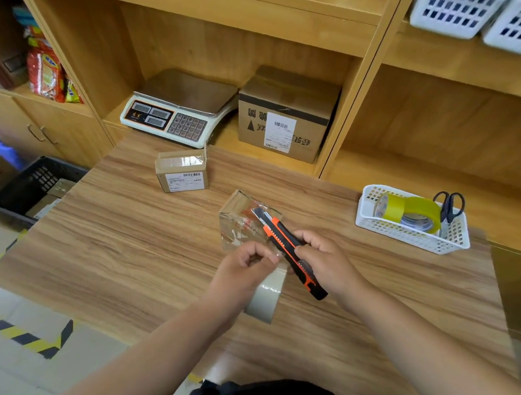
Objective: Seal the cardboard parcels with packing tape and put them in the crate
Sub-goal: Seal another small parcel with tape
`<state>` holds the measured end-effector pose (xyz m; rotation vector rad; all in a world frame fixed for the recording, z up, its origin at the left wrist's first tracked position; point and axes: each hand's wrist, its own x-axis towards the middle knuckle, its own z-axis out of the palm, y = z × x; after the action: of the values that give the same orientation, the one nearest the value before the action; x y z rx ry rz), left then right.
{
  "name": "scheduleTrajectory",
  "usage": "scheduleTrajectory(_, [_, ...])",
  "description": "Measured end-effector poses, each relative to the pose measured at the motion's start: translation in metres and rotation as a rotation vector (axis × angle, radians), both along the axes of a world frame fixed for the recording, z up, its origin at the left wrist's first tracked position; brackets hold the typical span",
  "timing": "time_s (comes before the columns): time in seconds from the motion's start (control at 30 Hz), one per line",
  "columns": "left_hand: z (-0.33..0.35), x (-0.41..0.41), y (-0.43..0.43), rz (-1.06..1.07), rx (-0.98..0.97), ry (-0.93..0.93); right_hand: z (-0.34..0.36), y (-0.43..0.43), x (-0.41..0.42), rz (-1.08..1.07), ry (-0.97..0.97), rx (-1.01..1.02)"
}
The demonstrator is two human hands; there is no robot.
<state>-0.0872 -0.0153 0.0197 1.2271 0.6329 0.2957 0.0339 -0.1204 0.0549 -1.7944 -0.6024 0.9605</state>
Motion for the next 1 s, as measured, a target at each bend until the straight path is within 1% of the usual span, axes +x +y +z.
scheduleTrajectory(0.07, [0.001, 0.006, -0.005, -0.026, 0.009, -0.004, -0.001, -0.007, 0.004, 0.010, 0.044, 0.022])
scheduleTrajectory(0.27, [-0.003, 0.022, -0.019, -0.064, 0.054, 0.053, -0.003, -0.024, 0.016, 0.042, -0.011, 0.003])
scheduleTrajectory(0.33, [-0.005, 0.026, -0.022, -0.075, 0.055, 0.088, -0.002, -0.030, 0.020, 0.054, -0.038, -0.009])
scheduleTrajectory(0.5, [-0.007, 0.039, -0.033, -0.067, 0.064, 0.181, -0.001, -0.044, 0.028, 0.058, 0.002, 0.035])
scheduleTrajectory(0.63, [-0.006, 0.050, -0.043, -0.071, 0.081, 0.219, -0.002, -0.055, 0.035, 0.076, -0.104, 0.032])
scheduleTrajectory(0.73, [-0.008, 0.058, -0.050, -0.076, 0.155, 0.241, -0.011, -0.063, 0.043, 0.063, -0.166, -0.015])
scheduleTrajectory(1.0, [-0.029, 0.089, -0.076, -0.121, 0.263, 0.370, -0.040, -0.082, 0.067, -0.034, -0.099, -0.034])
